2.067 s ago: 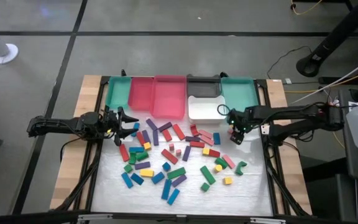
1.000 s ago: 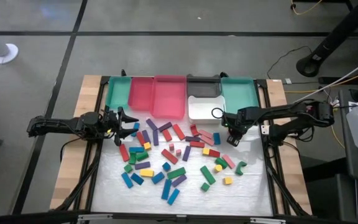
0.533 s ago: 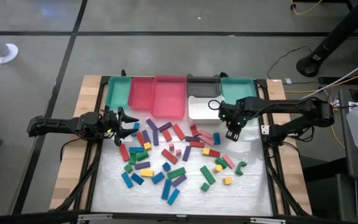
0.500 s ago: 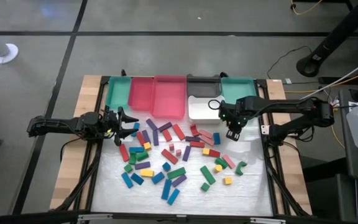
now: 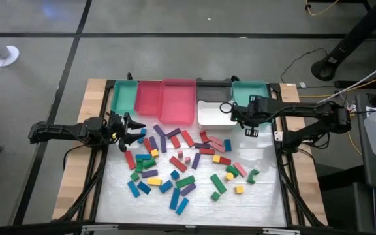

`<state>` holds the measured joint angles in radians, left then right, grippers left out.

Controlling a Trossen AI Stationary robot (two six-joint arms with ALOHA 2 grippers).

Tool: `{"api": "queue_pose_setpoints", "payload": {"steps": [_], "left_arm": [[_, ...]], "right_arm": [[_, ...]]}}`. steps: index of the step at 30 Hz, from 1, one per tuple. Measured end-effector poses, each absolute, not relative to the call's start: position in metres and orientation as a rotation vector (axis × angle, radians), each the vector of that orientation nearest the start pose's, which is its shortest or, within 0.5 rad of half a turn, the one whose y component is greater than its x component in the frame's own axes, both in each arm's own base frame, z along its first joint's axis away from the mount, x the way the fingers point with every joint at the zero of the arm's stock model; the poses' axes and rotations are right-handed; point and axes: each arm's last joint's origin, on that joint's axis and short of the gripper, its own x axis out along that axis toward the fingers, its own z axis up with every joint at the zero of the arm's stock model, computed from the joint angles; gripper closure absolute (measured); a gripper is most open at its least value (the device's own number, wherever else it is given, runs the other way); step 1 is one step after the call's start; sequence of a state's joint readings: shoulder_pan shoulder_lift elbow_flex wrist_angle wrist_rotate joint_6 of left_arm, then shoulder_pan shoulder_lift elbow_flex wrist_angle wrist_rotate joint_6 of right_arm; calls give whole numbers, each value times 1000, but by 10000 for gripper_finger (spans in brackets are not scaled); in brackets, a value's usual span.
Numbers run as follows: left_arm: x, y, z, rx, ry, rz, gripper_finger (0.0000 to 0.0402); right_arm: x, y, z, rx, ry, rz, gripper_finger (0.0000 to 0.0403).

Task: Sort blocks
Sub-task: Put the pink block into the right green bin

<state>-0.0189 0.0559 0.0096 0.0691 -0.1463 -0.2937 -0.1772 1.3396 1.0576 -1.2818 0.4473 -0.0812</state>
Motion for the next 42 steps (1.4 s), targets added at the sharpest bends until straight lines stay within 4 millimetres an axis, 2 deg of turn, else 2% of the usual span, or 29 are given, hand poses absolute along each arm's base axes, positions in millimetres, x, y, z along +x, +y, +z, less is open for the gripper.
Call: {"api": "queue_pose_setpoints", "payload": {"steps": [10,16,21,31,38,42], "left_arm": [[100,2,169,-288,-40,123,180],[100,2,169,-290,-40,123,180],[100,2,169,-290,-40,123,180],[100,2,168,-291,-34,124,180],[100,2,168,-328,-37,124,180],[100,2,168,-329,-38,124,180]], "right_arm": [[206,-51,257,-343,1600,-438,277],[206,-54,258,-456,1613,-489,276],[205,-57,258,-462,1627,-478,276],[203,-94,257,-309,1573,-492,276],[196,-113,257,-227,1574,-506,276],[190,-122,257,-189,1582,-543,260]]}}
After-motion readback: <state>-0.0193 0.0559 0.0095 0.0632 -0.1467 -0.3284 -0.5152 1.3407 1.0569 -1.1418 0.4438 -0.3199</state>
